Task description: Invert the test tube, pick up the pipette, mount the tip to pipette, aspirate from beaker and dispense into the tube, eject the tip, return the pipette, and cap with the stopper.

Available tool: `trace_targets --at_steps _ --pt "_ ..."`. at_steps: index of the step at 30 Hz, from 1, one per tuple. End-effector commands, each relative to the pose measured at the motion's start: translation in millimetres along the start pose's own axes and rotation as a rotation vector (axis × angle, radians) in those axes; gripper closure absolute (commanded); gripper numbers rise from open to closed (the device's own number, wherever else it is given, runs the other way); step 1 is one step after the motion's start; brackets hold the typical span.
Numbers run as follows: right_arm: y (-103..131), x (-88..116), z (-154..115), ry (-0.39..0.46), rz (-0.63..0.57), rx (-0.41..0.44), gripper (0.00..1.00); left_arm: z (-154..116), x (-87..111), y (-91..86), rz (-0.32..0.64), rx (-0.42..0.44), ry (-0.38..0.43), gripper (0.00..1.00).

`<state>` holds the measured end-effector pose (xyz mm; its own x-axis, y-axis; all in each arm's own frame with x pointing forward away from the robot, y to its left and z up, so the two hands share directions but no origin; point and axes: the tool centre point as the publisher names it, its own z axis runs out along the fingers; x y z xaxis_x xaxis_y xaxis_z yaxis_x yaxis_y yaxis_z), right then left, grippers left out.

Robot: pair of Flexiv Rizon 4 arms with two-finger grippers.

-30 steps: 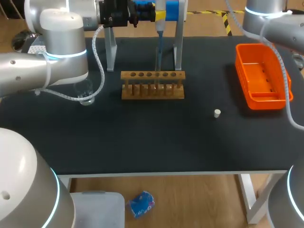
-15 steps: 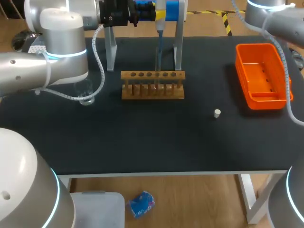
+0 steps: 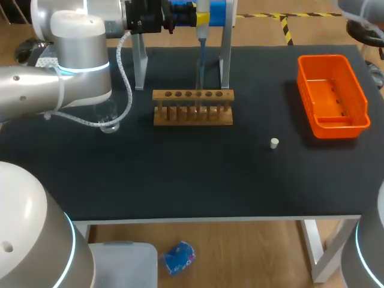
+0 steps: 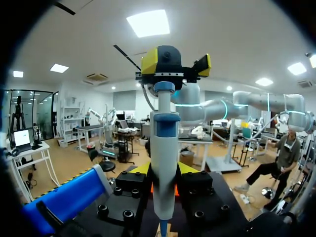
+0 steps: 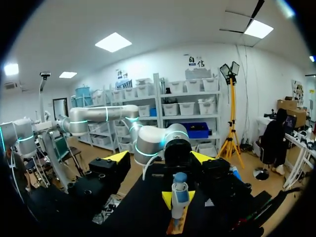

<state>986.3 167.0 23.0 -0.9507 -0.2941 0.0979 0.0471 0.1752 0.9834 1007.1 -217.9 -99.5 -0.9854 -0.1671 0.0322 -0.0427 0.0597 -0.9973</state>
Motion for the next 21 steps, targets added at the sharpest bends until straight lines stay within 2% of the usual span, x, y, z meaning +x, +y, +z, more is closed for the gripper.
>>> trace_targets --at_steps 1,6,11,21 --pt "-5.5 9.8 -12.6 -0.023 0.001 0.075 0.00 0.6 -0.1 -0.8 -0.001 -0.002 -0.002 1.00" --pt "-26.6 11.5 -27.2 -0.082 -0.023 0.155 0.00 0.6 -0.1 -0.8 -0.001 -0.002 -0.002 1.00" --pt "-51.3 11.3 -37.3 -0.095 -0.036 0.167 0.00 0.6 -0.1 -0.8 -0.001 -0.002 -0.002 1.00" --pt "-107.0 9.0 -34.1 -0.107 -0.040 0.222 0.00 0.6 -0.1 -0.8 -0.001 -0.002 -0.002 1.00"
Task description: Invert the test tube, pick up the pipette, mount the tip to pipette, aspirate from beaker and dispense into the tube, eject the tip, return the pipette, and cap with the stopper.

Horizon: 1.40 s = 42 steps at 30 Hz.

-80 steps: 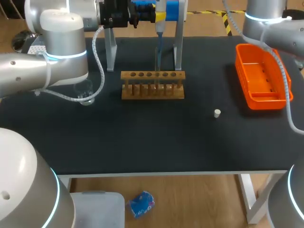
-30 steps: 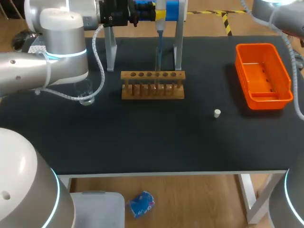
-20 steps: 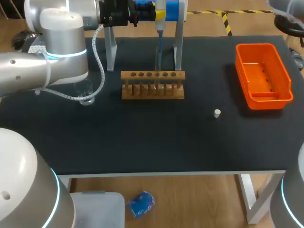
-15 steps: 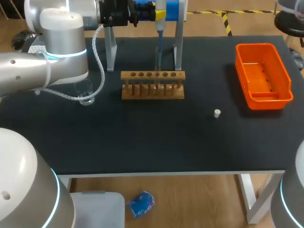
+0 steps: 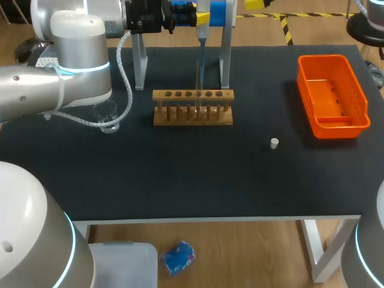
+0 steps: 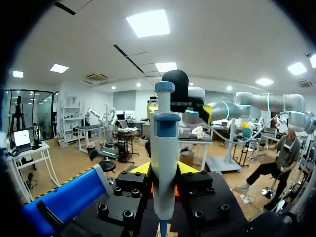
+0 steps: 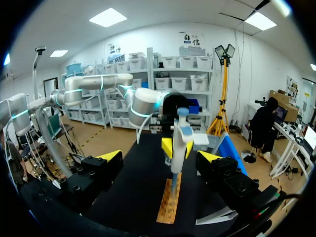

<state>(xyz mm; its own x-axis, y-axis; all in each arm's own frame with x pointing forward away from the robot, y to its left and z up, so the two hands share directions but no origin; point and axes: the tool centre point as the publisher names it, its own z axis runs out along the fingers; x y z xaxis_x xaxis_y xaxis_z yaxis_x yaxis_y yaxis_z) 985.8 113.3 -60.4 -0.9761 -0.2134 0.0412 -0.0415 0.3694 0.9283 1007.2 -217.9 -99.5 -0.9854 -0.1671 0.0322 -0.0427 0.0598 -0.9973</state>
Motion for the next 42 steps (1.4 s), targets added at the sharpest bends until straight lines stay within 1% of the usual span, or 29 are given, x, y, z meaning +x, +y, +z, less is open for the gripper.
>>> trace_targets --at_steps 1,4,6,23,26,30,34,42 --pt "-19.8 3.1 9.3 -0.013 -0.007 0.010 0.00 0.6 0.0 -0.8 -0.001 -0.002 -0.002 1.00" --pt "-37.8 6.6 16.8 -0.044 -0.021 0.048 0.00 0.6 0.0 -0.8 -0.001 -0.002 -0.002 1.00" --pt "-51.1 9.0 21.3 -0.067 -0.015 0.088 0.00 0.6 0.0 -0.8 -0.001 -0.002 -0.002 1.00" --pt "-51.1 9.0 21.3 -0.067 -0.015 0.088 0.00 0.6 0.0 -0.8 -0.001 -0.002 -0.002 1.00" --pt "-64.7 6.6 32.6 -0.071 -0.020 0.133 0.00 0.6 0.0 -0.8 -0.001 -0.002 -0.002 1.00" --pt "-83.7 7.4 43.9 -0.067 -0.016 0.154 0.00 0.6 0.0 -0.8 -0.001 -0.002 -0.002 1.00" --pt "-99.4 9.8 54.2 -0.068 -0.033 0.200 0.00 0.6 0.0 -0.8 -0.001 -0.002 -0.002 1.00" --pt "-131.4 10.3 74.6 -0.098 -0.063 0.266 0.00 0.6 0.0 -0.8 -0.001 -0.002 -0.002 1.00"
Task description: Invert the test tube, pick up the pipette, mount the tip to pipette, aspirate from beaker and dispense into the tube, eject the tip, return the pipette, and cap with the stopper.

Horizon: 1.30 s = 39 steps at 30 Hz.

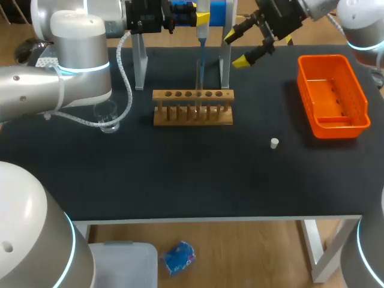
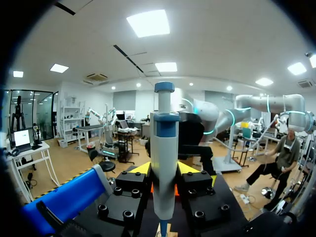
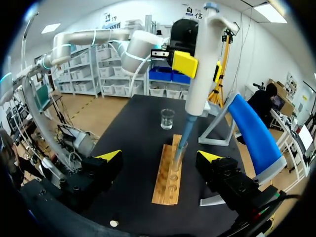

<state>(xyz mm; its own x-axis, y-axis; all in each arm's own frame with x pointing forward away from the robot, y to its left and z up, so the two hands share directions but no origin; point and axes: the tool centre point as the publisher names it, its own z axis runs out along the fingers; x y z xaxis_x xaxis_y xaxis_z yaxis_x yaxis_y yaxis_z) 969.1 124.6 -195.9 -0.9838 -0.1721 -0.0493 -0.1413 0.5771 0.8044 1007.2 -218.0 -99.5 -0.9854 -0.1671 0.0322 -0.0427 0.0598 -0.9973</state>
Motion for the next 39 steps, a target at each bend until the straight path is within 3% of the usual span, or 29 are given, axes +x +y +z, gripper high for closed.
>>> trace_targets --at_steps 1,16,29,39 --pt "-10.6 3.6 16.2 -0.024 -0.003 0.013 0.00 0.5 -0.1 -0.8 -0.001 -0.002 -0.002 1.00" --pt "-40.0 -3.1 40.9 -0.075 0.005 -0.033 0.00 0.5 -0.1 -0.8 -0.001 -0.002 -0.002 1.00" --pt "-40.0 -3.1 40.9 -0.075 0.005 -0.033 0.00 0.5 -0.1 -0.8 -0.001 -0.002 -0.002 1.00" --pt "-40.0 -3.1 40.9 -0.075 0.005 -0.033 0.00 -3.1 5.6 -20.3 0.027 -0.022 0.006 1.00"
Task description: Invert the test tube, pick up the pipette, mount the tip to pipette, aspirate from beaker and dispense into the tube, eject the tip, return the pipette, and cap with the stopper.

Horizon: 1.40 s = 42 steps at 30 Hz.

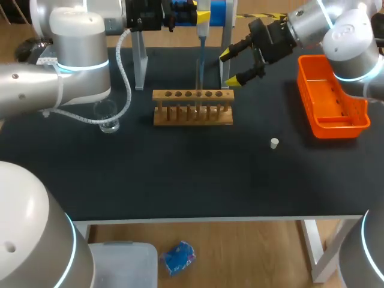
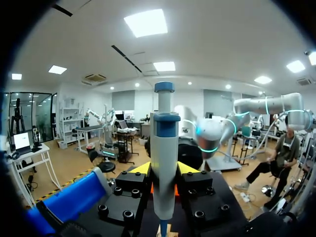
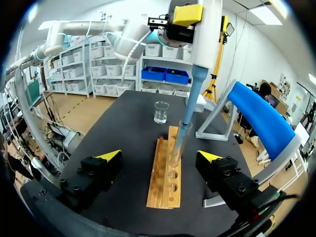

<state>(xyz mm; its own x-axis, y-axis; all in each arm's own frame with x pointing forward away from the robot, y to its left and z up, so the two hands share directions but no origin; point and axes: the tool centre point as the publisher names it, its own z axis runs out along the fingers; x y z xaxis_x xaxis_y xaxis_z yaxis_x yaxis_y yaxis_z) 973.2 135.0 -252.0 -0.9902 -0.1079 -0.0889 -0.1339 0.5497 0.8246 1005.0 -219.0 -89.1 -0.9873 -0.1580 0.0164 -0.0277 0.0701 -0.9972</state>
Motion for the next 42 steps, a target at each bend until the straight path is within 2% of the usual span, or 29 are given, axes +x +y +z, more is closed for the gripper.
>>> trace_targets --at_steps 1,17,31,42 --pt "-0.3 -0.1 -0.1 0.001 0.000 0.001 0.00 -3.1 3.7 -11.8 0.014 -0.019 -0.002 1.00" --pt "-0.3 -0.1 -0.1 0.001 0.000 0.001 0.00 -3.6 9.0 -34.5 0.048 -0.014 -0.004 1.00" --pt "-0.3 -0.1 -0.1 0.001 0.000 0.001 0.00 -2.8 24.5 -70.7 0.071 -0.033 -0.010 1.00" --pt "-0.3 -0.1 -0.1 0.001 0.000 0.001 0.00 -2.8 38.6 -91.7 0.095 -0.028 -0.021 1.00"
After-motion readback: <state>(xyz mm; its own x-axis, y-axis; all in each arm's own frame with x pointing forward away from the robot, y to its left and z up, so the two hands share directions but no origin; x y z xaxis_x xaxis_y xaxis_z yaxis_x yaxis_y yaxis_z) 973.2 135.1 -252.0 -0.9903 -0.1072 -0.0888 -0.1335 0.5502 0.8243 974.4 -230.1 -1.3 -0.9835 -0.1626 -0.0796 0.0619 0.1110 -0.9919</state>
